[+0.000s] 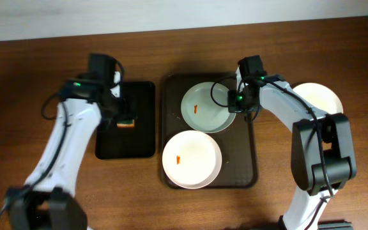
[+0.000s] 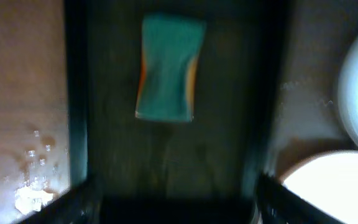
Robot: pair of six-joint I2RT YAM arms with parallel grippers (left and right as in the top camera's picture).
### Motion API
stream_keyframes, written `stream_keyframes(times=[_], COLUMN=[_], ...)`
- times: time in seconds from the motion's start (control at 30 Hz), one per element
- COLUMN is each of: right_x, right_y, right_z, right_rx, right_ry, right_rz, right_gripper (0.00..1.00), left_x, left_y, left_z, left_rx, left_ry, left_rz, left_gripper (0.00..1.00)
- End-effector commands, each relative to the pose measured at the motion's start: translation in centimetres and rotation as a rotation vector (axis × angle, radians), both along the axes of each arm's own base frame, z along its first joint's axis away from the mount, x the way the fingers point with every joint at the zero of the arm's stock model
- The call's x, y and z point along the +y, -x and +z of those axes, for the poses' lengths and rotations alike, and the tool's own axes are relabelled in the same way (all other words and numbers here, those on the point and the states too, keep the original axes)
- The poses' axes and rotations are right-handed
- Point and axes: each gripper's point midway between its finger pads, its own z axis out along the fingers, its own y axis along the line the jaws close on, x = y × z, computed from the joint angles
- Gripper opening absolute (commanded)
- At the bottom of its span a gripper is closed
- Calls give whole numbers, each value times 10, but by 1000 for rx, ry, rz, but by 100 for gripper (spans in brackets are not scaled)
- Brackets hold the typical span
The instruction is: Clean dirty plates on tray and stack at the side
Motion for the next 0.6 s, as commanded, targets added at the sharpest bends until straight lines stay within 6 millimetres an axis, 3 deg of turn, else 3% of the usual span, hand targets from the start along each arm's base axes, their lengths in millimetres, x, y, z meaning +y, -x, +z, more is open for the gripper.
stream_keyframes(times=[0.0, 0.03, 0.1, 0.23, 0.27, 0.3, 0.37, 0.43, 0.47, 0.53, 0.57], right_x=[-2, -2, -2, -2, -2, -2, -2, -2, -2, -2, -2], right_y=[-1, -1, -1, -1, 0, 0, 0, 0, 0, 1, 1], right_z=[-5, -5, -5, -5, -5, -5, -5, -5, -5, -5, -5], right_rx=[14, 14, 13, 16, 17, 16, 16, 16, 18, 23, 23], right_ry=[2, 2, 2, 2, 2, 2, 2, 2, 3, 4, 4], right_rz=[-44, -44, -44, -44, -44, -44, -43, -44, -43, -43, -43], right_gripper=[4, 4, 4, 4, 4, 4, 4, 4, 4, 4, 4], left_x=[17, 17, 16, 13, 14, 15, 15, 13, 12, 11, 12], left_y=[3, -1, -10, -19, -16, -12, -6, -3, -6, -16, -25], left_z=[-69, -90, -110, -152, -163, -166, -162, -139, -119, -92, -85], left_rx=[68, 74, 68, 96, 122, 140, 166, 184, 176, 134, 89], left_ry=[-93, -98, -97, -104, -109, -112, -114, -103, -102, -94, -103], left_rz=[70, 70, 71, 67, 67, 66, 65, 61, 62, 62, 68], left_gripper=[60, 50, 45, 23, 7, 0, 0, 0, 33, 59, 62])
